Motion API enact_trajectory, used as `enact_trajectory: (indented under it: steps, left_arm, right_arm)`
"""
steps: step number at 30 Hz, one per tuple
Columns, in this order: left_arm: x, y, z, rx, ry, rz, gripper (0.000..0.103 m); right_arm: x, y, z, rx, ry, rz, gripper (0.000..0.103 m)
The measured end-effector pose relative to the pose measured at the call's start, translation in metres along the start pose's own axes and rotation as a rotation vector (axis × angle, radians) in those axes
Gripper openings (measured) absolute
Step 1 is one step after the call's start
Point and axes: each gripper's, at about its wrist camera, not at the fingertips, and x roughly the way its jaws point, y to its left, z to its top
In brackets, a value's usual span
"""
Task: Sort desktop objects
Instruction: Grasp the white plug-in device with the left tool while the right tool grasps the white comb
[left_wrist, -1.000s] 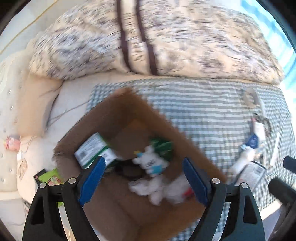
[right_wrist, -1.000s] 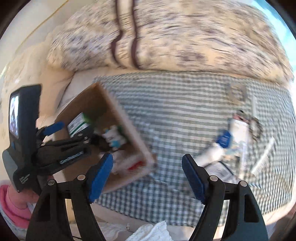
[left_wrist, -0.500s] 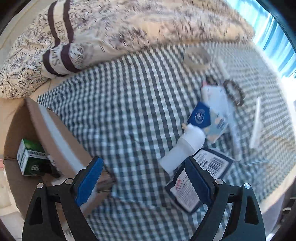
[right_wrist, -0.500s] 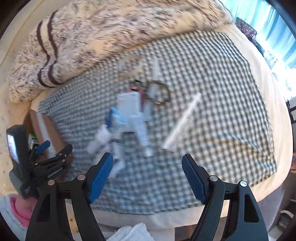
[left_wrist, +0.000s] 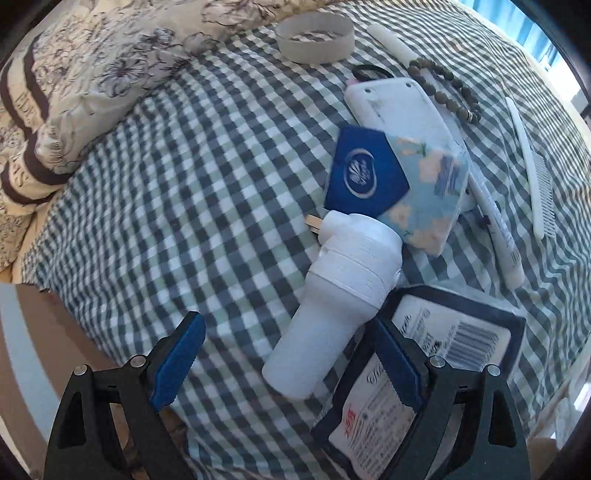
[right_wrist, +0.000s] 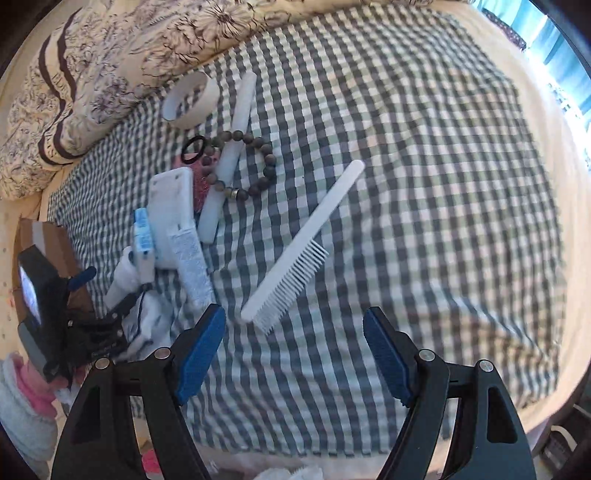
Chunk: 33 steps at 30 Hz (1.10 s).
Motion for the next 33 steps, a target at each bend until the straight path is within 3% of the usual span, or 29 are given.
enact_trajectory:
  steps: [4,6,7,10,13,15,16,20,23,24,28,33]
  left_arm:
    - [0.012,-0.007,0.003,0.033,0.005,0.011,0.092]
    - [0.018,-0.008,0.004,0.009,0.023,-0.032,0.079]
    - [0.020,-0.009,0.003,-0.007,0.032,-0.064,0.067]
    - [0.016,-0.014,-0.002,-0.011,0.015,-0.085,0.052]
    - [0.015,-0.013,-0.007,-0.047,0.011,-0.092,0.050]
    - [0.013,-0.012,-0.008,-0.071,0.014,-0.100,0.048]
    - [0.012,-0.013,-0.008,-0.073,0.011,-0.097,0.045]
    - [0.001,-0.017,-0.013,-0.069,-0.024,-0.087,0.041]
    - [-0.007,-0.015,-0.018,-0.104,-0.036,-0.100,0.041]
    - [-0.011,-0.012,-0.020,-0.121,-0.042,-0.102,0.041]
    - [-0.029,0.000,-0.029,-0.183,-0.066,-0.099,0.041]
    - [-0.035,0.015,-0.027,-0.221,-0.074,-0.085,0.041]
  right_arm:
    - [0.037,-0.001,0.015,0.031,0.037,0.000,0.077]
    - [0.055,-0.002,0.019,0.050,0.068,-0.007,0.077]
    - [0.062,-0.002,0.021,0.061,0.079,-0.006,0.077]
    - [0.078,0.000,0.022,0.069,0.101,-0.049,0.074]
    - [0.081,0.003,0.021,0.074,0.099,-0.115,0.063]
    - [0.078,0.003,0.021,0.086,0.097,-0.133,0.044]
    - [0.075,0.003,0.021,0.088,0.092,-0.127,0.040]
    - [0.058,0.012,0.018,0.032,0.045,-0.185,0.034]
    - [0.039,0.017,0.015,0.014,0.014,-0.174,0.030]
    - [0.035,0.017,0.014,0.017,0.013,-0.163,0.006]
    - [0.017,0.018,0.010,0.021,0.008,-0.139,0.004]
    - [0.025,0.016,0.003,0.032,0.027,-0.116,0.004]
